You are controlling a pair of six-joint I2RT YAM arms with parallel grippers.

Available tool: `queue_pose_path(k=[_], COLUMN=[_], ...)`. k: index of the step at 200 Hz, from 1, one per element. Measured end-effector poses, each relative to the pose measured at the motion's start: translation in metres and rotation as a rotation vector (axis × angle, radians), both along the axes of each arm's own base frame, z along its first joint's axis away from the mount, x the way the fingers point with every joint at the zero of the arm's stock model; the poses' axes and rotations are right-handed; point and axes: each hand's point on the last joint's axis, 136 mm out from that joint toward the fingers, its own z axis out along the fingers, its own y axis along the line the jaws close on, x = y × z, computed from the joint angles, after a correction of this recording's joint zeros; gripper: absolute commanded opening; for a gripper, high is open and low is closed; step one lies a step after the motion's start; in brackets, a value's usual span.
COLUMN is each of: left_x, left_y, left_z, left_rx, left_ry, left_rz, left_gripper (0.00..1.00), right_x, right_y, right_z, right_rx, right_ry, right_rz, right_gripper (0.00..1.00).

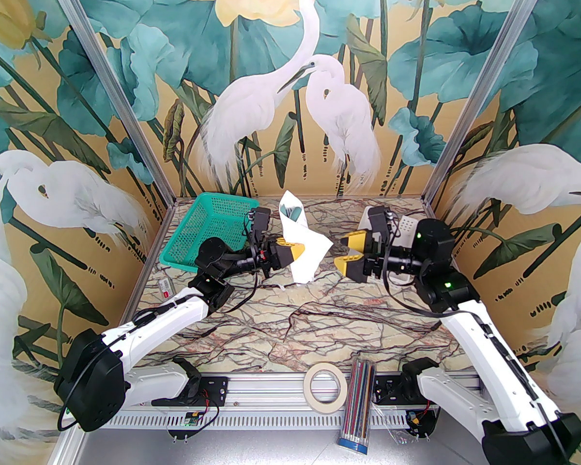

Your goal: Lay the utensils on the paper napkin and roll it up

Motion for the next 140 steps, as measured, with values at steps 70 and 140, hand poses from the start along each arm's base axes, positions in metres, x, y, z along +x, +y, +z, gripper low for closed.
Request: queue_pose_path(k=[70,140], left_x=[-0.002,-0.005], left_y=[-0.003,-0.003], left_z=[-0.004,-0.002], left_rx=[0.008,0.003], left_ry=[-0.001,-0.019], left_rz=[-0.026,-0.041], left_gripper=[0.0,0.0], right_x=[0.006,0.007], right_y=[0.029,0.032], right_z=[0.016,0.021], right_rx=[0.014,0.023], right_ry=[-0.023,-0.03], right_rz=[0.103,0.118], right_gripper=[0.31,0.0])
